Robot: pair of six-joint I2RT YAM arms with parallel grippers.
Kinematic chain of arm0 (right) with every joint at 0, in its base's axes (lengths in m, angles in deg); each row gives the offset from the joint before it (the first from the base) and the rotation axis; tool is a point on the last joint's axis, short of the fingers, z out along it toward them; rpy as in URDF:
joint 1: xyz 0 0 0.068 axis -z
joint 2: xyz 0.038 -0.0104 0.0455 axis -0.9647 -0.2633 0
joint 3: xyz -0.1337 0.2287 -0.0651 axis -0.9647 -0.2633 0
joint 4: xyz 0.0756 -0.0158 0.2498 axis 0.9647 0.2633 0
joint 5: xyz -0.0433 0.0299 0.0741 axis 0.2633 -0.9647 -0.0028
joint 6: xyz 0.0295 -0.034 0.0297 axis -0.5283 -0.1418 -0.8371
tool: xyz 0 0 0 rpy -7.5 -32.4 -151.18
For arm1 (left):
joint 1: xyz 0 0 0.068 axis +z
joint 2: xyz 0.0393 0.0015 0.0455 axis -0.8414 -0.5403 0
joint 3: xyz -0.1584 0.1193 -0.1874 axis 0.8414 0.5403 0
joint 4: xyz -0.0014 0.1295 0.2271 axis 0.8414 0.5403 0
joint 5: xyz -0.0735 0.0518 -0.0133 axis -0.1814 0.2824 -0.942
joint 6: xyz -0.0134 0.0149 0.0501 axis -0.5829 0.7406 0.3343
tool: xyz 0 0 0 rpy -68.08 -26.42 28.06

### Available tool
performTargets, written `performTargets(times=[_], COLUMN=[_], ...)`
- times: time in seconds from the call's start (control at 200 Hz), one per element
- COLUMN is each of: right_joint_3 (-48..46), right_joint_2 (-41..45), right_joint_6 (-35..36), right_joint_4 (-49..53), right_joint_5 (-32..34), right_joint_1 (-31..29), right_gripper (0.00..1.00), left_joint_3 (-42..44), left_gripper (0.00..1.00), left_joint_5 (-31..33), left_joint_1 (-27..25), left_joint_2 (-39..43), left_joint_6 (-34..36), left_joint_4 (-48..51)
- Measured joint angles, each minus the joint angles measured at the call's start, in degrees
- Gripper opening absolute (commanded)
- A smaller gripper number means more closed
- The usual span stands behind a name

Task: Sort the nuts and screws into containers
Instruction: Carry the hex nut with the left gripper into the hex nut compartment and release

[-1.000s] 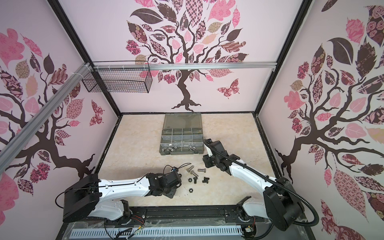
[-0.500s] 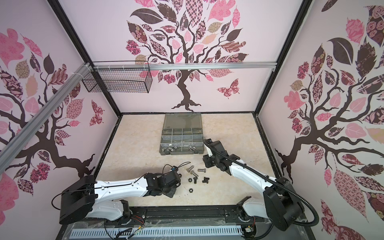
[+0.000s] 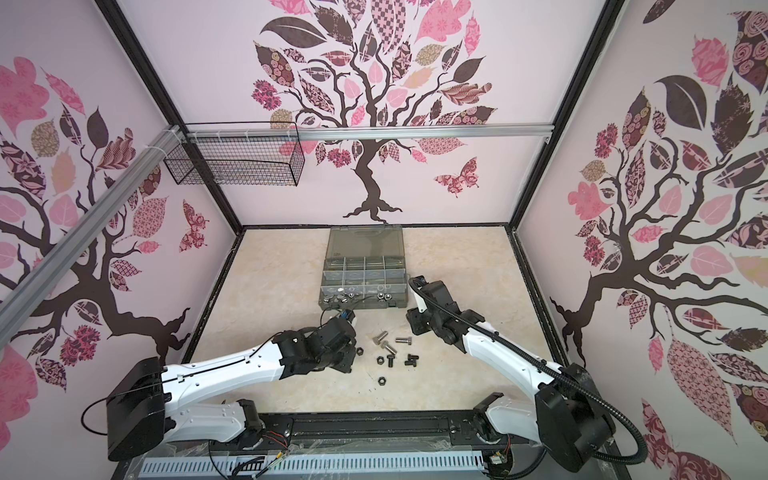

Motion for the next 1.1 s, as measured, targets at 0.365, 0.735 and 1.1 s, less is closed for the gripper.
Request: performTargets(times=[0.365,0.735,1.1], right_joint_3=[0.0,0.0,0.0], right_joint_2=[1.4,1.7,4.3], right_joint_6=[-0.6,-1.4,-2.3], right_joint_4=[1.4,2.8,4.3], right_joint_5=[0.3,0.3,0.3], right_joint_1=[0.0,0.0,0.0], right_gripper=[0.49,0.49,0.49], left_joint_3=[-11.6,-23.7,-37.7], left_gripper=[0.21,0.21,0.22], left_joint_5=[-4.5,-8.0,-10.9], left_joint_1=[7.3,13.3,16.4], left_joint_2=[-11.7,-21.1,-34.7], left_joint_6=[6.7,11.3,14.5], left_joint_4=[-3.7,-5.0,-4.8])
